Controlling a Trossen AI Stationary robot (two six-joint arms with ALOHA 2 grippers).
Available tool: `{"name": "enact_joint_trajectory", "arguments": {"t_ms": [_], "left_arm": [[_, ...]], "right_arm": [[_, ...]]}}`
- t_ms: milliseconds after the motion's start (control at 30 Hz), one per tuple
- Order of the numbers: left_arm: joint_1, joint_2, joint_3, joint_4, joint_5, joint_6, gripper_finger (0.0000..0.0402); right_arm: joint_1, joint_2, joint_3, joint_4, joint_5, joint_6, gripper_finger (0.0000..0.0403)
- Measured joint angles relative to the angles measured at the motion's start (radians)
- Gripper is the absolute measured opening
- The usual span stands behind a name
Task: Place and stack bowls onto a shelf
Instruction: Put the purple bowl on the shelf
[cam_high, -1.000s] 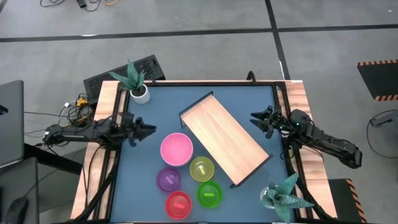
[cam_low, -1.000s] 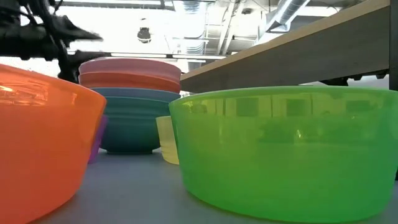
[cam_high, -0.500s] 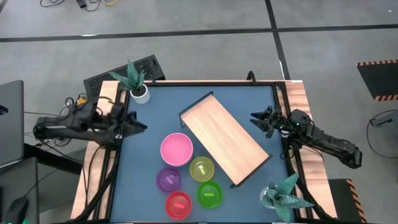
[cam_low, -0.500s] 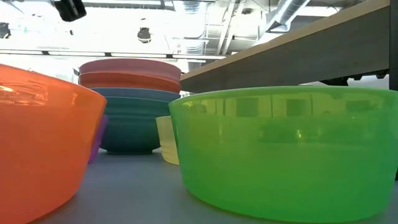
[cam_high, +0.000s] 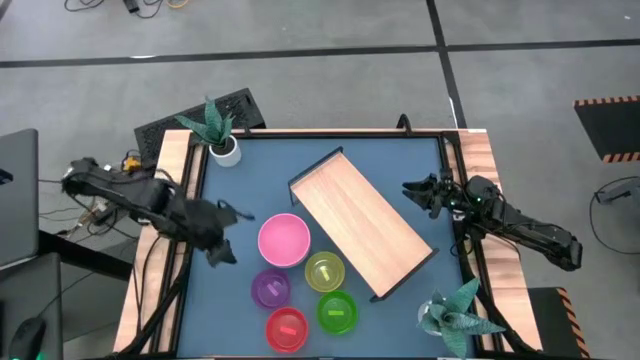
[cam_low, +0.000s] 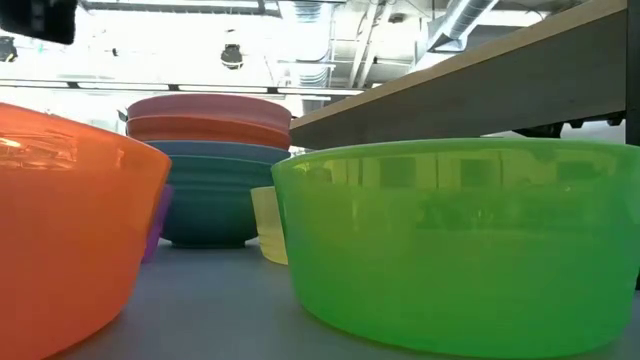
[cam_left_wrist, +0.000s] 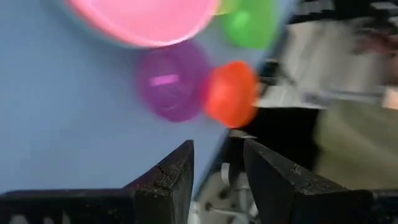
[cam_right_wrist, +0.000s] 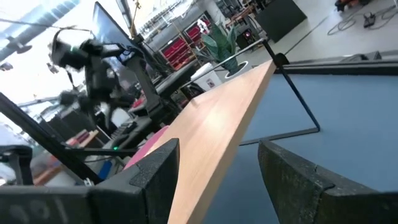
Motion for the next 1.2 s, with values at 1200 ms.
{"name": "enact_joint_trajectory", "arguments": {"t_ms": [1200], "left_arm": [[-0.304, 0.664, -0.001, 0.157, -0.399, -0.301, 0.0250]], "right_arm": [[-0.001, 0.000, 0.002, -0.019, 0.010, -0.007, 0.0245]]}}
